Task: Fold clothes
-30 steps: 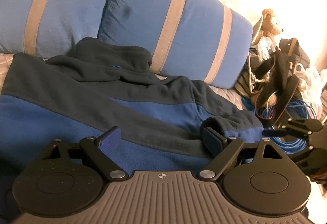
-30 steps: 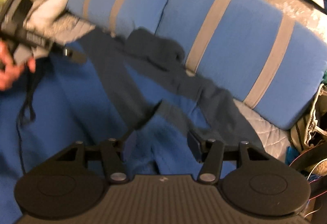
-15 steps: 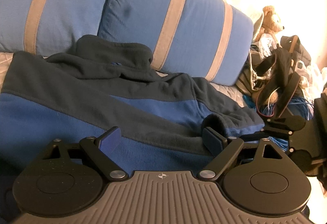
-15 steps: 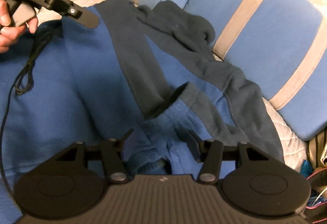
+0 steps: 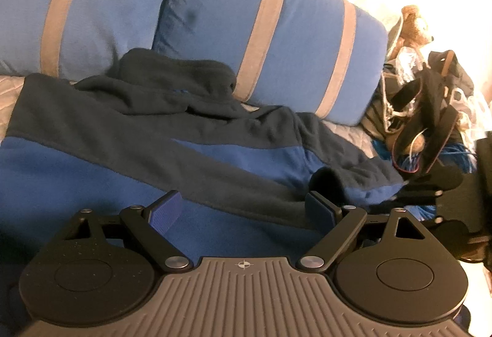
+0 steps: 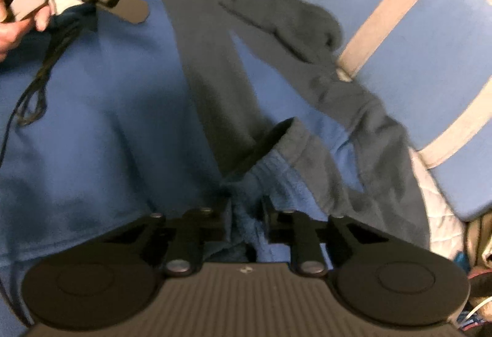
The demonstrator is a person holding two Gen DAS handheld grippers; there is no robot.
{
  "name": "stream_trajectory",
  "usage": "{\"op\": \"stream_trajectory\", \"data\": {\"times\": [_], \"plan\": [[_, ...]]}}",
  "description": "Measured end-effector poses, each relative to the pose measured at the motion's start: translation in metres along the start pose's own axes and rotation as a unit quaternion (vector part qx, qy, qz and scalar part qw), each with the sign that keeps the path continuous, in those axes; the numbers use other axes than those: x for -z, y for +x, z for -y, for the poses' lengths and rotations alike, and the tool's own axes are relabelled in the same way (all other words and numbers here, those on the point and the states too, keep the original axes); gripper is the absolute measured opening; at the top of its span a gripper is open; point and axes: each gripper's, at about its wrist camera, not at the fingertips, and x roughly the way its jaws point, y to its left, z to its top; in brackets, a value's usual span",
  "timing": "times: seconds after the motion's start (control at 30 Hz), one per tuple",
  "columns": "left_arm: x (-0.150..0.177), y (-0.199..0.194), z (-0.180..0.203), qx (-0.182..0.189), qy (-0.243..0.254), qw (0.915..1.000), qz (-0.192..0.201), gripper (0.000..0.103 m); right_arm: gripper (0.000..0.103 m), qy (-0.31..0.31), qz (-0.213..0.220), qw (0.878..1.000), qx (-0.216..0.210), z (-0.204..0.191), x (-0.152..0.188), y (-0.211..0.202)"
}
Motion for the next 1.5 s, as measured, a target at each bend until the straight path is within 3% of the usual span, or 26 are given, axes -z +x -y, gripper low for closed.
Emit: {"op": "stream_trajectory", "data": {"times": [0.13, 0.23, 0.37, 0.5, 0.67, 0.83, 0.93, 1.0, 1.13, 1.2, 1.27, 1.37, 1.5], "plan": [[0.001, 0.007, 0.0, -0.034, 0.005, 0.9992, -0.019, 0.088, 0.012, -0.005, 0.031, 0.997, 0.067, -0.012, 0.001, -0.014], [-0.003, 0.008, -0.005, -0.034, -0.014, 0.9986, -0.038, 0.088, 0.012, -0.018, 0.052, 0.992, 0.113, -0.023, 0.002, -0.026], [-0.022, -0.003, -0.004, -0.001, -0.057, 0.9976, -0.041, 0.088, 0.012, -0.008, 0.079, 0.987, 0.14, -0.03, 0.002, -0.042], [-0.042, -0.006, 0.008, 0.064, -0.103, 0.9913, -0.051, 0.088, 0.012, -0.007, 0.098, 0.982, 0.158, -0.036, -0.001, -0.053], [-0.049, 0.015, 0.021, 0.143, -0.183, 0.9686, -0.089, 0.088, 0.012, 0.001, 0.119, 0.978, 0.173, -0.043, -0.008, -0.062], [-0.042, 0.041, 0.028, 0.183, -0.243, 0.946, -0.112, 0.088, 0.012, 0.01, 0.145, 0.973, 0.182, -0.051, -0.016, -0.07], [-0.034, 0.056, 0.026, 0.222, -0.3, 0.9192, -0.125, 0.088, 0.012, 0.008, 0.159, 0.97, 0.181, -0.059, -0.02, -0.076], [-0.03, 0.062, 0.026, 0.242, -0.318, 0.9058, -0.139, 0.087, 0.012, 0.003, 0.168, 0.968, 0.185, -0.064, -0.023, -0.079], [-0.025, 0.067, 0.027, 0.243, -0.343, 0.8959, -0.144, 0.086, 0.012, -0.011, 0.18, 0.964, 0.196, -0.073, -0.028, -0.08], [-0.023, 0.068, 0.025, 0.242, -0.358, 0.8898, -0.147, 0.07, 0.012, -0.019, 0.182, 0.962, 0.202, -0.077, -0.029, -0.08], [-0.024, 0.069, 0.023, 0.226, -0.363, 0.8901, -0.158, 0.054, 0.012, -0.029, 0.184, 0.961, 0.206, -0.083, -0.03, -0.079], [-0.025, 0.068, 0.019, 0.219, -0.365, 0.8914, -0.156, 0.039, 0.012, -0.052, 0.187, 0.957, 0.214, -0.093, -0.03, -0.079], [-0.028, 0.064, 0.013, 0.219, -0.366, 0.8924, -0.146, 0.028, 0.012, -0.084, 0.188, 0.954, 0.216, -0.105, -0.029, -0.076]]}}
